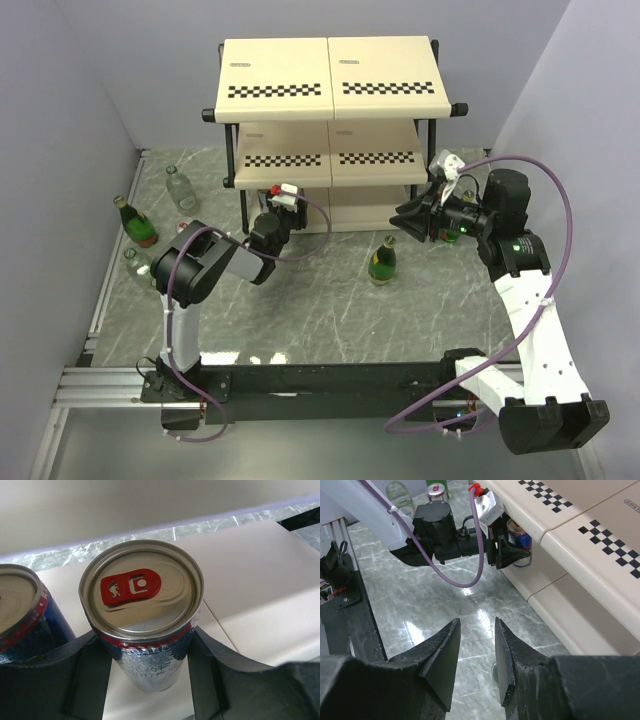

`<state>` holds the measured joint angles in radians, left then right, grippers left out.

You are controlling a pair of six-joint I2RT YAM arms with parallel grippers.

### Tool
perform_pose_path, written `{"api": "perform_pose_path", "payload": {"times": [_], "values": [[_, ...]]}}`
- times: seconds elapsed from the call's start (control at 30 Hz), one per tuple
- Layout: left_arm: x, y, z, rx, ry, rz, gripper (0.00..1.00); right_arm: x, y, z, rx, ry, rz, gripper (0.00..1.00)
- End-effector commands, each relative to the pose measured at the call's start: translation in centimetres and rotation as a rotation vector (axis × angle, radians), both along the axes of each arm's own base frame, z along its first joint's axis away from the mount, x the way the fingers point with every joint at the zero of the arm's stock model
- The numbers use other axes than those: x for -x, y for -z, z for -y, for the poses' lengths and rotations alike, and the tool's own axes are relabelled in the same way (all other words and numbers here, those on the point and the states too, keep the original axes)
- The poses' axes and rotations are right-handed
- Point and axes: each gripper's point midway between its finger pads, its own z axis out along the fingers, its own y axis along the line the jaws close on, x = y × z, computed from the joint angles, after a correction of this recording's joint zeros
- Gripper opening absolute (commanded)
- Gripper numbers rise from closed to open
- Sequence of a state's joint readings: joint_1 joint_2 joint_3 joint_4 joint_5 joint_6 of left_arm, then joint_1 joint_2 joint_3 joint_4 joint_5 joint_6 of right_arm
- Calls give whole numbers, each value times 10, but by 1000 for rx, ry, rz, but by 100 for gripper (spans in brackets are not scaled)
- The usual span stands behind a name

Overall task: Place and organize the beverage onto the shelf
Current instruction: Place the drink on the shelf.

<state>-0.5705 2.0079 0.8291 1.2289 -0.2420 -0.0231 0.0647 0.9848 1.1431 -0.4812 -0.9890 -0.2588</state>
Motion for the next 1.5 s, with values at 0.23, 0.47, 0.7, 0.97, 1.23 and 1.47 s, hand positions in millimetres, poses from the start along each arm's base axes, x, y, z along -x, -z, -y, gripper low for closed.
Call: {"api": "perform_pose_path", "payload": {"times": [0.23, 0.47, 0.7, 0.97, 1.23, 1.47], "values": [[-11, -68, -2, 142, -40, 181, 7, 1, -3, 0, -6, -17, 28, 41], [-12, -64, -4, 147, -51, 166, 15, 1, -3, 1, -11, -18, 24, 41], [-13, -63, -5, 148, -59, 160, 25, 1, -3, 2, -13, -19, 26, 41], [-14, -61, -6, 152, -72, 149, 39, 1, -3, 3, -15, -17, 24, 41], [-15, -58, -7, 142, -79, 136, 42, 1, -4, 4, -19, -17, 23, 41], [-15, -53, -9, 138, -86, 124, 47, 2, -4, 4, -22, -20, 23, 41]]}}
